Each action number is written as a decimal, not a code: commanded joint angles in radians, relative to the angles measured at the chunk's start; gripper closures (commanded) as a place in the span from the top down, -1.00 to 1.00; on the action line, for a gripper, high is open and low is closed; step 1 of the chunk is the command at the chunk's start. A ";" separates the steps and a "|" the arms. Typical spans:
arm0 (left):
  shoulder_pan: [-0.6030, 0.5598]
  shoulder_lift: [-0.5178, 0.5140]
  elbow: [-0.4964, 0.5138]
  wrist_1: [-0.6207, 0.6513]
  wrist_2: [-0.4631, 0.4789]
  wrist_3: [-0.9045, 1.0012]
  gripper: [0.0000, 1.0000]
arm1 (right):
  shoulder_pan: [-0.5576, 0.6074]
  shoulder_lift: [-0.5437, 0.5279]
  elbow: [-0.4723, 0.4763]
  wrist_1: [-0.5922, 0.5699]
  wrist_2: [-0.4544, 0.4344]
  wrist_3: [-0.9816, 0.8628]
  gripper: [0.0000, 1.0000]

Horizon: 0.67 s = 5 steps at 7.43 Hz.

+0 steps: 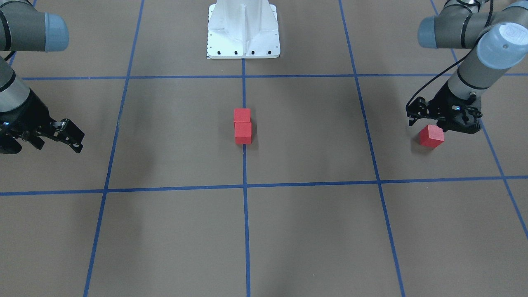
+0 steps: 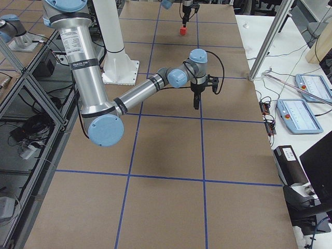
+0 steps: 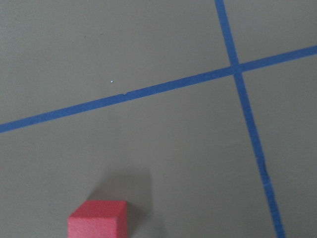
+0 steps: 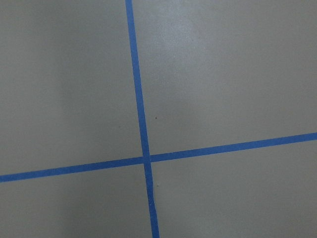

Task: Form red blocks into L shape at center
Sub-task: 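Grasp the remaining red cube with the left gripper and lift it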

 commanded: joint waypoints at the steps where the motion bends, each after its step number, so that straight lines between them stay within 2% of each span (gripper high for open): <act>1: -0.003 0.003 0.135 -0.136 -0.005 0.048 0.96 | -0.011 -0.002 -0.009 0.022 -0.014 0.000 0.98; 2: -0.003 -0.002 0.176 -0.144 -0.014 0.039 0.96 | -0.015 -0.002 -0.012 0.022 -0.014 0.000 0.98; 3: -0.007 0.003 0.201 -0.152 -0.072 0.037 0.96 | -0.015 -0.002 -0.012 0.022 -0.014 0.000 0.98; 5: -0.009 0.003 0.206 -0.152 -0.091 -0.054 0.93 | -0.015 -0.002 -0.014 0.022 -0.014 0.000 0.98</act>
